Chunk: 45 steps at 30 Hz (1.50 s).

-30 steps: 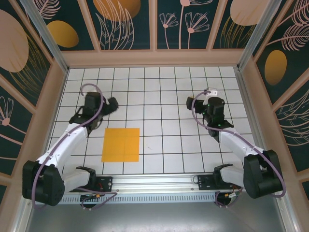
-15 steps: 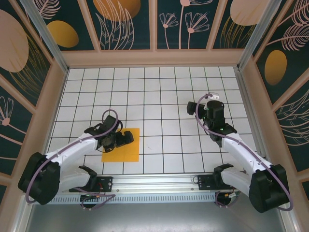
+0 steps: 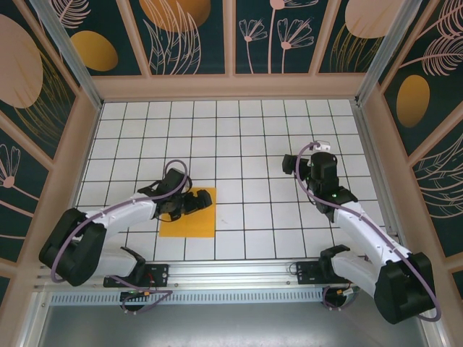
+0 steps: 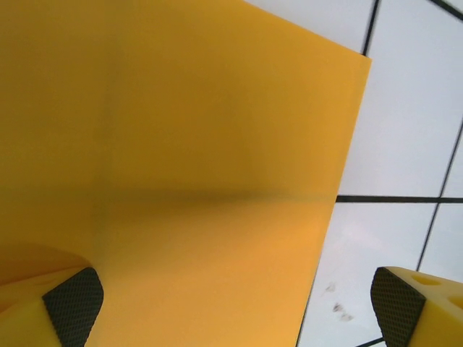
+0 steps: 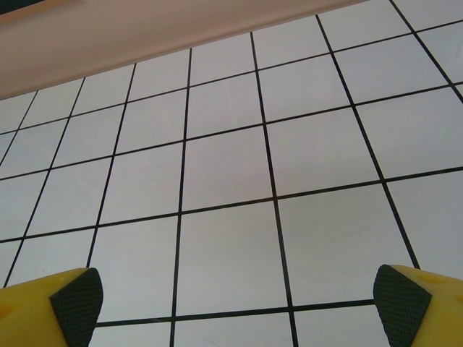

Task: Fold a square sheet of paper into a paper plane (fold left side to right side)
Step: Move the square sheet of paper to the center of the table.

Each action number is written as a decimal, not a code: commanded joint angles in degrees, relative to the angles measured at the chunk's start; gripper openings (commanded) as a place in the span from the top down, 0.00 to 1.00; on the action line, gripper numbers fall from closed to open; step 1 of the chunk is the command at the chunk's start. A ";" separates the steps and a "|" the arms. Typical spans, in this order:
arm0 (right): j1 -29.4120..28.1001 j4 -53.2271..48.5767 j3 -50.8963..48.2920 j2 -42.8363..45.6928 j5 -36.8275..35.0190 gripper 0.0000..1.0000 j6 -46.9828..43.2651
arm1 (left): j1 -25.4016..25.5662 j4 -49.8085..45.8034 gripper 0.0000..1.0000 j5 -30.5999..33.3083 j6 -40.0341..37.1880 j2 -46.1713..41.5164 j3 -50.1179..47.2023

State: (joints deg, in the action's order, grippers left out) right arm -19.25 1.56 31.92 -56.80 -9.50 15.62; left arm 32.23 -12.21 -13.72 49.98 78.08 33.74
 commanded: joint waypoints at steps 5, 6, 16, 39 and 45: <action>-0.68 -2.78 -0.37 2.23 -1.45 0.01 1.16 | 1.77 5.89 0.01 -1.82 1.94 9.51 6.04; -0.64 -3.02 -0.37 2.47 -1.40 0.01 1.33 | 2.00 6.63 0.01 -2.01 1.90 10.84 7.31; -0.97 -5.37 -0.01 4.32 -0.88 0.01 2.82 | 2.27 11.18 0.02 -2.63 1.95 23.64 19.09; -1.81 -3.82 3.93 -3.40 7.60 0.01 5.49 | 2.23 9.12 0.01 -3.30 -1.47 26.16 33.44; -2.67 -1.39 9.63 -13.47 14.35 0.01 6.45 | 1.28 3.51 0.01 1.84 -4.70 17.03 29.72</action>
State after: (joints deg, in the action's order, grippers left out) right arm -20.97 -2.57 38.06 -66.57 0.14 20.53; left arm 34.13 -4.95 -15.03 48.27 100.79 64.93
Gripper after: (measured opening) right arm 0.988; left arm 0.985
